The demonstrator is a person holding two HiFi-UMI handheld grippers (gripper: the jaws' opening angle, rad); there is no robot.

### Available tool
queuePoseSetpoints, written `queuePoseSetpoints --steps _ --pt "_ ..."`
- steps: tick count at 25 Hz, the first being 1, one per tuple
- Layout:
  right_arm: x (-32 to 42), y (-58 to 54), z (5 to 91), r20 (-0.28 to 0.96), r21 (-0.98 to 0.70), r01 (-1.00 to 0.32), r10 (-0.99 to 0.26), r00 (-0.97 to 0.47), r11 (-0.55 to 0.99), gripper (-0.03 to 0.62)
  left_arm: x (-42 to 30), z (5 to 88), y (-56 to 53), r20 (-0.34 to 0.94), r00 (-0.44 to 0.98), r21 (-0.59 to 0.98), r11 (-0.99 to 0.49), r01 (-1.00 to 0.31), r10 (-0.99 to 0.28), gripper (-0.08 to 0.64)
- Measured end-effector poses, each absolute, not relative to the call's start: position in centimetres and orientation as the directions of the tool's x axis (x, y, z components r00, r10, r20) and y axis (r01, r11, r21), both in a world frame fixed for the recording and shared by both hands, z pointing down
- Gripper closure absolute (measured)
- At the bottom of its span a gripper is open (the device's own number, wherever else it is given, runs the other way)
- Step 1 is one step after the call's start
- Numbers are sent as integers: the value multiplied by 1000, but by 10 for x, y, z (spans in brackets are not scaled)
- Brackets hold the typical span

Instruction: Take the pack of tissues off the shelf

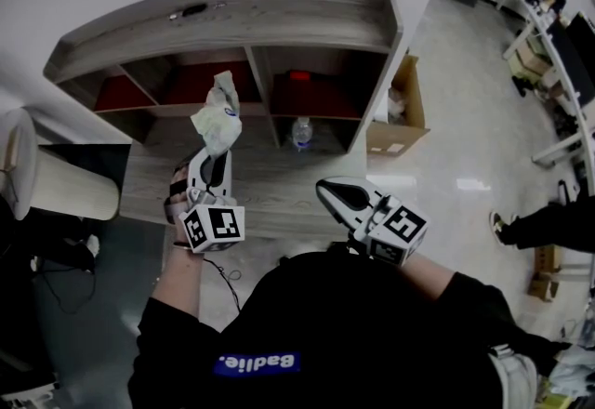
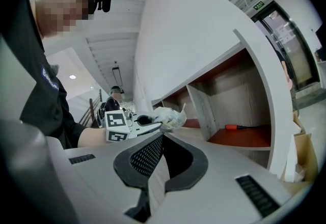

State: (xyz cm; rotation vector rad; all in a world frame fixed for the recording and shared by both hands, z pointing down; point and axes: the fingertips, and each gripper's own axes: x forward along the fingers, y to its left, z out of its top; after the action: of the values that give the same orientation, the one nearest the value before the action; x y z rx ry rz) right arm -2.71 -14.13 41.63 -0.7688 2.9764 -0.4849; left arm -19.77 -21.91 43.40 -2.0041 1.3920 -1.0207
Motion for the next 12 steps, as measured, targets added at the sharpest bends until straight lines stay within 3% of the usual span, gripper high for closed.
queuePoseSetpoints --steps 12 --pt "-29 -134 417 50 -300 -467 -475 -879 832 566 -160 454 -173 351 285 -538 -441 -719 -892 509"
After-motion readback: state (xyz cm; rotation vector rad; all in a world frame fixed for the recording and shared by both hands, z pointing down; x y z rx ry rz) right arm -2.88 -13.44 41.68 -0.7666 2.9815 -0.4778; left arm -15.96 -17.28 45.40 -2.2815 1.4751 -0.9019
